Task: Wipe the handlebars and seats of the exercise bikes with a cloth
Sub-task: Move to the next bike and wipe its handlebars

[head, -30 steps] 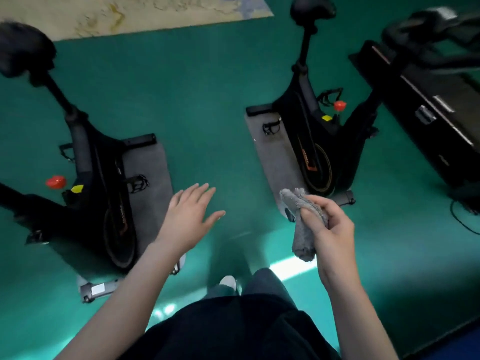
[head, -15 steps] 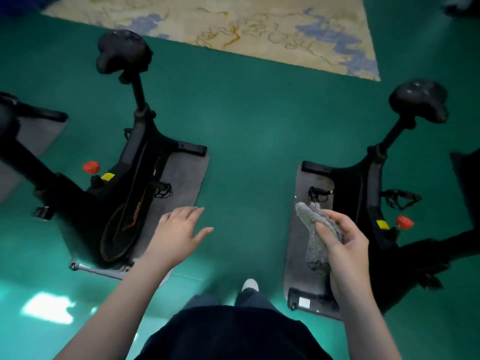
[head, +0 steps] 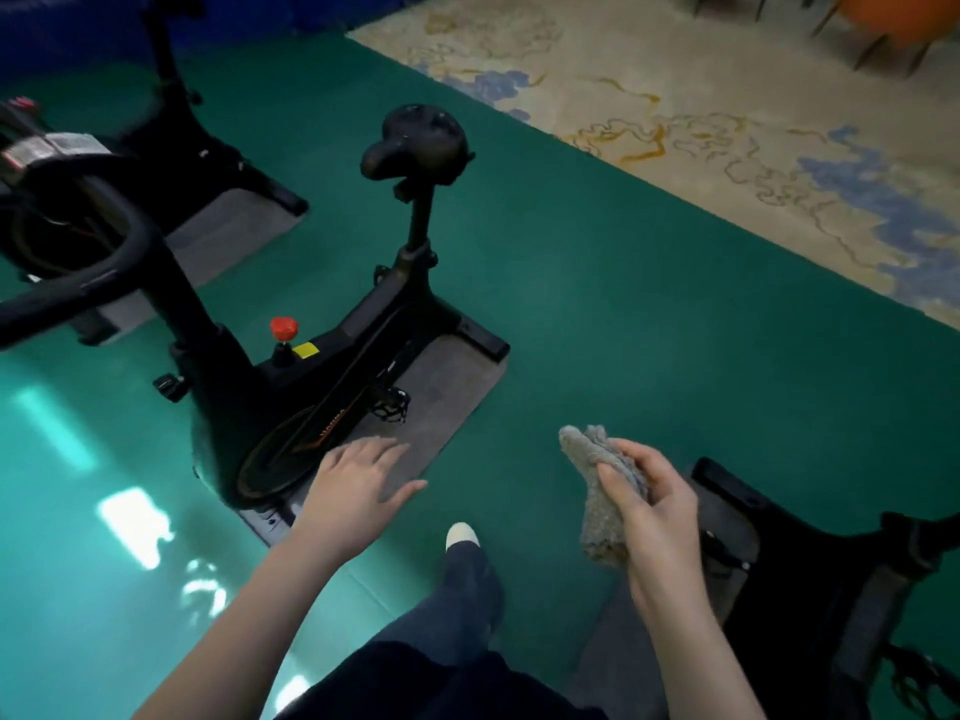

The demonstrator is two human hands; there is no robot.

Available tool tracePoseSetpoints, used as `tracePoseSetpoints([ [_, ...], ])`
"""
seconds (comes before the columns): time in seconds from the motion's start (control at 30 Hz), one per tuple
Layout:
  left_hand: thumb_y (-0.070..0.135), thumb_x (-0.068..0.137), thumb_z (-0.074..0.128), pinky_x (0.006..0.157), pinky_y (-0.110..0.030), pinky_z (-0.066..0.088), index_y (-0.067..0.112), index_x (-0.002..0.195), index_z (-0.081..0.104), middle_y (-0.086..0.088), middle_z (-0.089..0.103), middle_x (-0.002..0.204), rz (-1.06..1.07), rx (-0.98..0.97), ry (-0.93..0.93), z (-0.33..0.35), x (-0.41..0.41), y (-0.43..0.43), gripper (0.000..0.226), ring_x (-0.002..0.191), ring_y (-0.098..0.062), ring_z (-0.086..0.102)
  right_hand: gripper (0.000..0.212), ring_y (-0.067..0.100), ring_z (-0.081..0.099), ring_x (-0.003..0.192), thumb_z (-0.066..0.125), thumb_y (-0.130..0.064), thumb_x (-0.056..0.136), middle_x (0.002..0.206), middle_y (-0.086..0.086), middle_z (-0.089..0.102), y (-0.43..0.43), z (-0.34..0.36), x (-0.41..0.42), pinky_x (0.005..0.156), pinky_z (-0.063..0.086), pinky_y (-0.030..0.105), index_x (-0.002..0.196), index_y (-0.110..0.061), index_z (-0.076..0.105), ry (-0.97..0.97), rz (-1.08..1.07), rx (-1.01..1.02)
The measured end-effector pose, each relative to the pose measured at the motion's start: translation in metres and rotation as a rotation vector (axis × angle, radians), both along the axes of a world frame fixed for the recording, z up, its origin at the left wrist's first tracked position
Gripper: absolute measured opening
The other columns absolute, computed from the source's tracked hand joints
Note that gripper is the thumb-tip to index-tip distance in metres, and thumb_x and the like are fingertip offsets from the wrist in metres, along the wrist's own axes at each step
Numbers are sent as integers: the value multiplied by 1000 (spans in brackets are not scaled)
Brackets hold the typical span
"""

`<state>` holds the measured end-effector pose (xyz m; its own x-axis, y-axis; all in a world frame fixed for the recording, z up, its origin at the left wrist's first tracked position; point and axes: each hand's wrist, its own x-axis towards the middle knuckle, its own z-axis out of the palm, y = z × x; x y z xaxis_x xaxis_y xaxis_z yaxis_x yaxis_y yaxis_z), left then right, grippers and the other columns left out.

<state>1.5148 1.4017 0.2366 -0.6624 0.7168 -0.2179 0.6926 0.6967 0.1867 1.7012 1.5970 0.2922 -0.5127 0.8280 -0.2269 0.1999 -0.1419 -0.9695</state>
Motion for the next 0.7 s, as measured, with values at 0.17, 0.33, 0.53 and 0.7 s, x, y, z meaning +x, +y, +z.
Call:
tracePoseSetpoints([
  [0.17, 60, 91, 35, 109, -32, 21, 27, 141, 37, 10, 38, 145, 171, 21, -76, -17, -48, 32, 60, 135, -11, 30, 30, 3, 65, 88, 63, -2, 86, 94, -14, 70, 38, 1, -72, 73, 48, 17, 89, -31, 69, -26, 218, 64],
  [0.33, 60, 91, 35, 111, -32, 17, 27, 141, 37, 9, 32, 148, 233, 52, -57, -15, -84, 65, 60, 138, -11, 25, 28, 4, 66, 87, 64, -3, 86, 93, -13, 71, 82, 6, -127, 73, 48, 21, 90, -29, 69, -17, 254, 58],
  [0.53, 60, 91, 35, 110, -30, 19, 29, 142, 36, 11, 35, 147, 441, 92, -22, 0, -123, 63, 60, 137, -10, 28, 26, 6, 67, 86, 64, -3, 86, 94, -9, 72, 111, 7, -206, 70, 49, 21, 91, -28, 70, -31, 429, 15],
  [0.7, 57, 92, 39, 107, -31, 27, 26, 142, 37, 9, 40, 144, 783, 73, -67, -4, -127, 24, 59, 133, -13, 35, 28, 2, 67, 82, 64, -4, 87, 92, -14, 72, 108, 3, -292, 66, 49, 18, 90, -31, 70, -46, 750, 13],
])
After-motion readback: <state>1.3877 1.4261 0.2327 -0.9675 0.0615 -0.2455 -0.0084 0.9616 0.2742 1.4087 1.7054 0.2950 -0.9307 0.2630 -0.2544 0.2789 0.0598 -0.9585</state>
